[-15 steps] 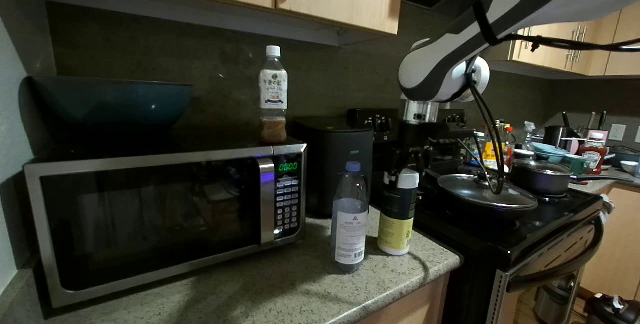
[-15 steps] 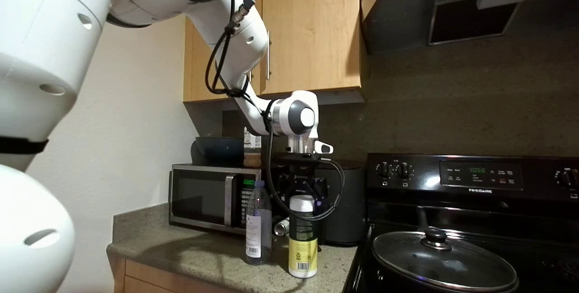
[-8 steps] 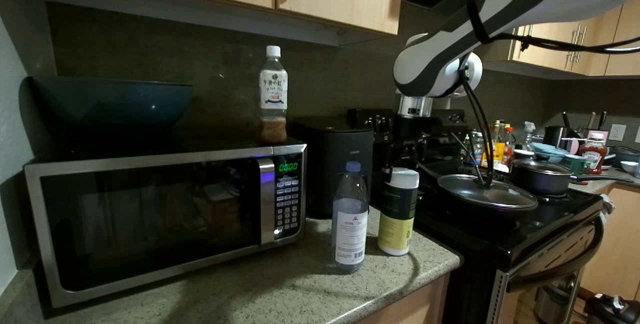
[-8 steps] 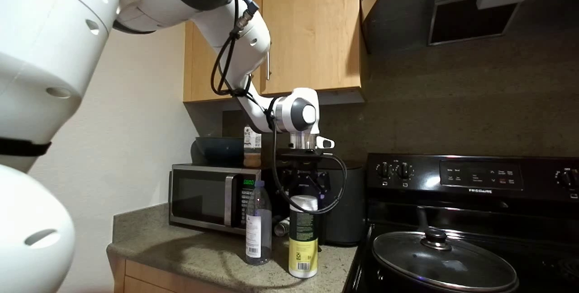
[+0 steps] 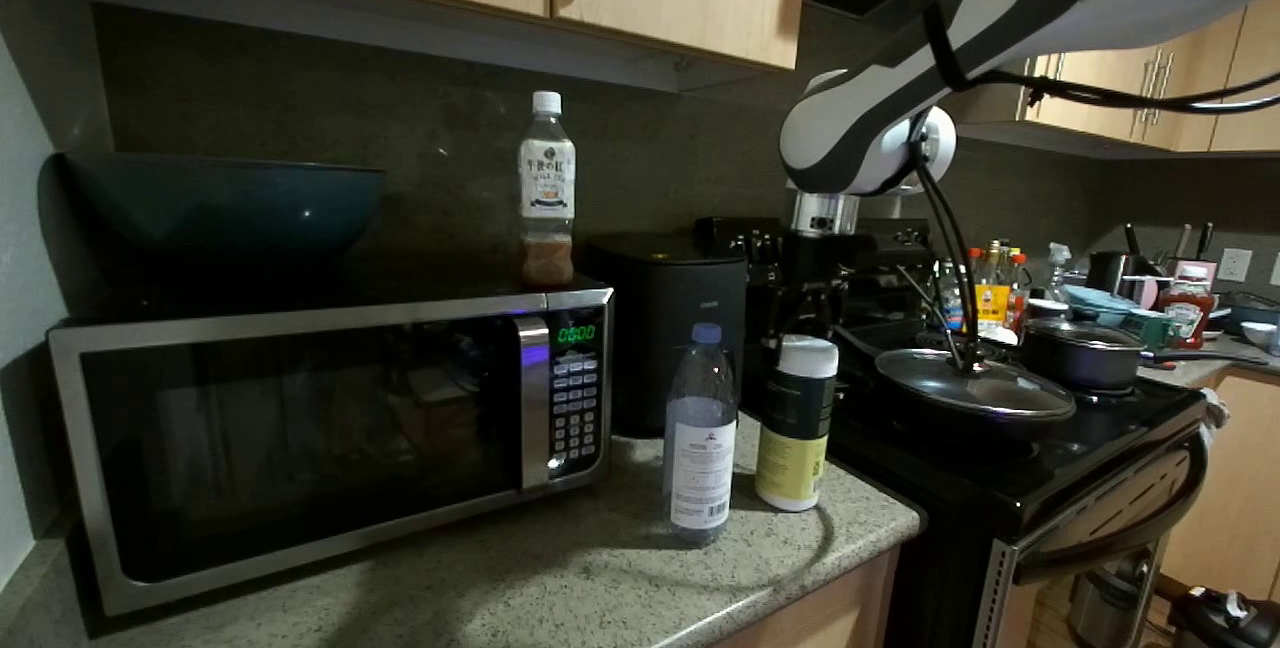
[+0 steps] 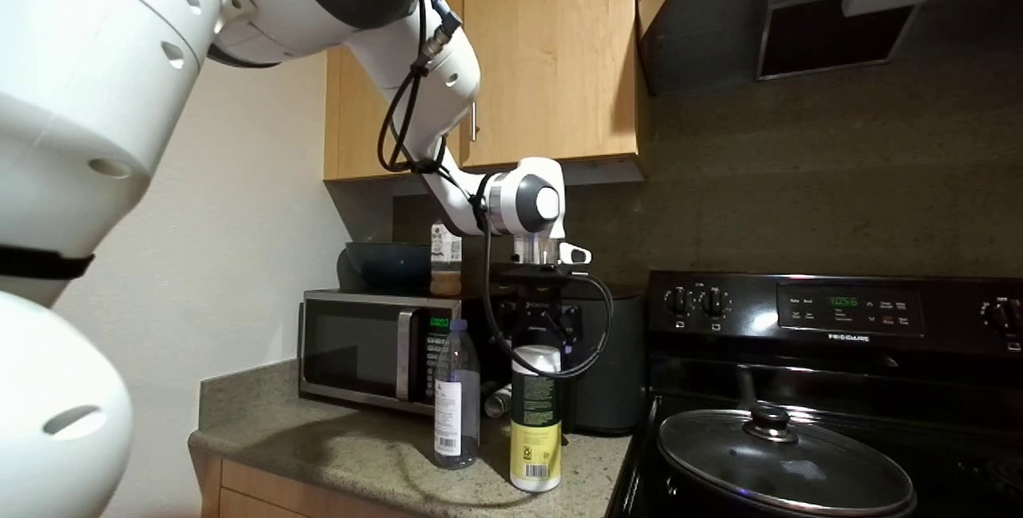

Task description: Swap around the green bottle and the water bottle

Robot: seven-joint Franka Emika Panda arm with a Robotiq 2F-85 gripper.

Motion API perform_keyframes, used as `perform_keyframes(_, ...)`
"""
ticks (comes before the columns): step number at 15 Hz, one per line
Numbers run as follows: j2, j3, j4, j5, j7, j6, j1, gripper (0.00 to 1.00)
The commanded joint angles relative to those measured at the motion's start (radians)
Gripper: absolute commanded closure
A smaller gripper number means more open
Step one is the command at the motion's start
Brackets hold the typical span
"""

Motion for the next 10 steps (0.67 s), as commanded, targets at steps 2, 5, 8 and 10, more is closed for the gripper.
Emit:
perform_keyframes(2, 0.014, 0.005, 0.031, -0.020, 0.014, -0.052, -0.011, 0.01)
perform_keyframes(5, 0.008, -0.002, 0.029, -0.044, 0.034, -0.080, -0.005, 0.00)
perform_keyframes(8, 0.005, -0.005, 0.027, -0.070, 0.055, -0.109, -0.001, 0.00)
perform_keyframes(10, 0.003, -0.003, 0.027, -0.076, 0.060, -0.122, -0.001, 0.00)
